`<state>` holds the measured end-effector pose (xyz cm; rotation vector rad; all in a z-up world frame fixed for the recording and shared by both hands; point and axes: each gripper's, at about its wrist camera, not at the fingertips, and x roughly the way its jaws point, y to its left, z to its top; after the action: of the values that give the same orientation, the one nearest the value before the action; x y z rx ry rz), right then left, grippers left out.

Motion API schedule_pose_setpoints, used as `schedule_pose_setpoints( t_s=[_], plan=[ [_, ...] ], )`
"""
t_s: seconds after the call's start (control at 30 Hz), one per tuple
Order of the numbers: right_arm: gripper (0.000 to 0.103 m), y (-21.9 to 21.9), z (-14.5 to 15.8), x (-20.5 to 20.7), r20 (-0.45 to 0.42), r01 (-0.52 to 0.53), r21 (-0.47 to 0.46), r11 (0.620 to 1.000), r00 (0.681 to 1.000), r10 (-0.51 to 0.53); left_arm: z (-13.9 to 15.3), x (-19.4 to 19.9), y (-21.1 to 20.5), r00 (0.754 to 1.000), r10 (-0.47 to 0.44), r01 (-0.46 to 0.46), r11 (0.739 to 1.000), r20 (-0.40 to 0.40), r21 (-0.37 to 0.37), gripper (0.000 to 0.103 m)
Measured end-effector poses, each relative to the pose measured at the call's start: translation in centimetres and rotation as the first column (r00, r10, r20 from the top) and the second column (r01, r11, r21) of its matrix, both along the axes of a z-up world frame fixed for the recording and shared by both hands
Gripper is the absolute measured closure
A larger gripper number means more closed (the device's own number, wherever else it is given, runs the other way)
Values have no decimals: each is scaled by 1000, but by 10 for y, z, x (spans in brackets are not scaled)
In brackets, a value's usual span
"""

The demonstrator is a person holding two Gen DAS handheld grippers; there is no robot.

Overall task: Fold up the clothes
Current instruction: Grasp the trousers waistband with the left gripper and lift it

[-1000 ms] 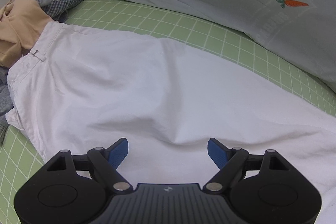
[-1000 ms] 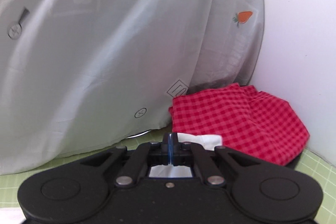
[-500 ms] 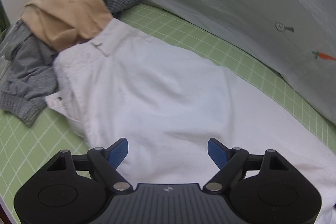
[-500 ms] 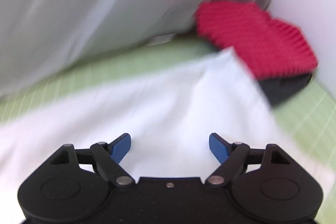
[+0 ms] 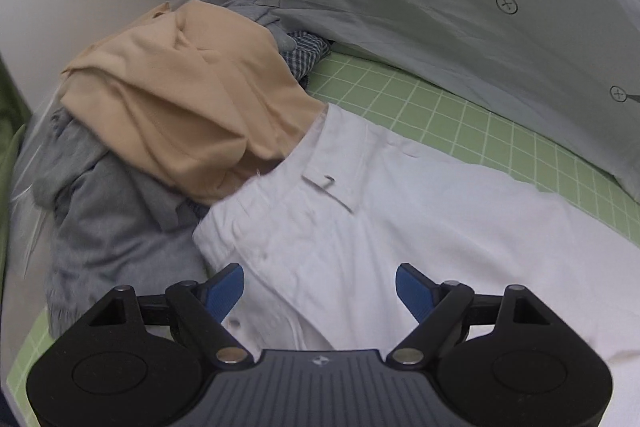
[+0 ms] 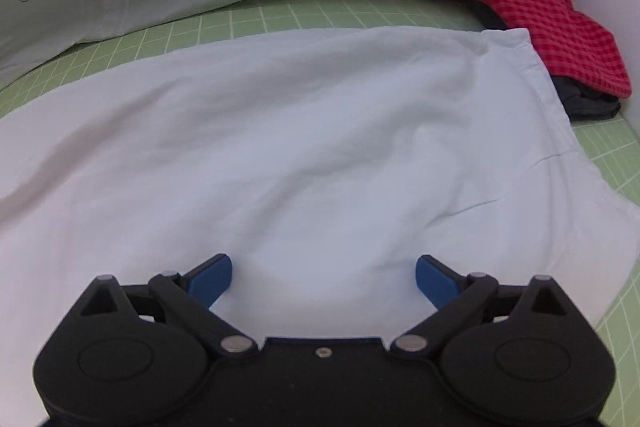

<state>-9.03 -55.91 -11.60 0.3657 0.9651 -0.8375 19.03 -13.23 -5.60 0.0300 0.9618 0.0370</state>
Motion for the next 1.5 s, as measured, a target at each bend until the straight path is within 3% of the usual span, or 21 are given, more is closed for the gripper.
schedule_pose_setpoints(
  t_s=[0.3,0.37,0.43,0.53,0.63,0.73,0.8,0.9,0.97,1.03,1.1,1.23,1.5],
  plan=[
    [0,24,0,28,-12,180,-38,983,983,-181,-33,32,12,993,-115,115,993,-15,-4,23],
    [0,30,1,32,-28,192,-64,979,981,-194,-38,32,15,992,-127,126,992,-22,-12,61],
    [0,34,2,34,-41,199,-74,977,979,-202,-41,32,21,990,-139,136,987,-34,-82,80],
    [0,43,4,39,-63,188,-89,978,979,-194,-31,26,29,993,-119,117,987,-9,-114,88],
    [1,54,7,45,-103,102,-107,989,988,-113,-5,15,50,999,-52,54,982,15,-182,90],
    [1,62,9,46,-116,35,-98,995,992,-46,0,3,73,999,32,-30,971,4,-236,89],
    [0,64,9,43,-93,35,-87,996,995,-43,-20,1,82,996,79,-84,963,-30,-255,85],
    [0,58,10,38,-63,71,-43,997,995,-74,-35,-3,92,990,131,-140,944,-51,-299,71],
    [0,54,11,36,-56,79,-12,997,995,-80,-25,-7,95,990,140,-139,947,-18,-288,39],
    [0,54,11,33,-50,81,-4,997,995,-81,-21,-8,97,989,148,-143,953,-1,-268,23],
    [0,55,10,29,-30,98,4,995,995,-98,-20,-7,100,988,153,-147,951,-2,-271,22],
    [0,52,9,22,6,139,43,989,990,-139,-32,2,103,985,160,-173,923,-68,-344,22],
    [0,51,7,17,24,134,48,990,990,-136,-48,13,95,982,146,-183,896,-121,-405,22]
  ],
)
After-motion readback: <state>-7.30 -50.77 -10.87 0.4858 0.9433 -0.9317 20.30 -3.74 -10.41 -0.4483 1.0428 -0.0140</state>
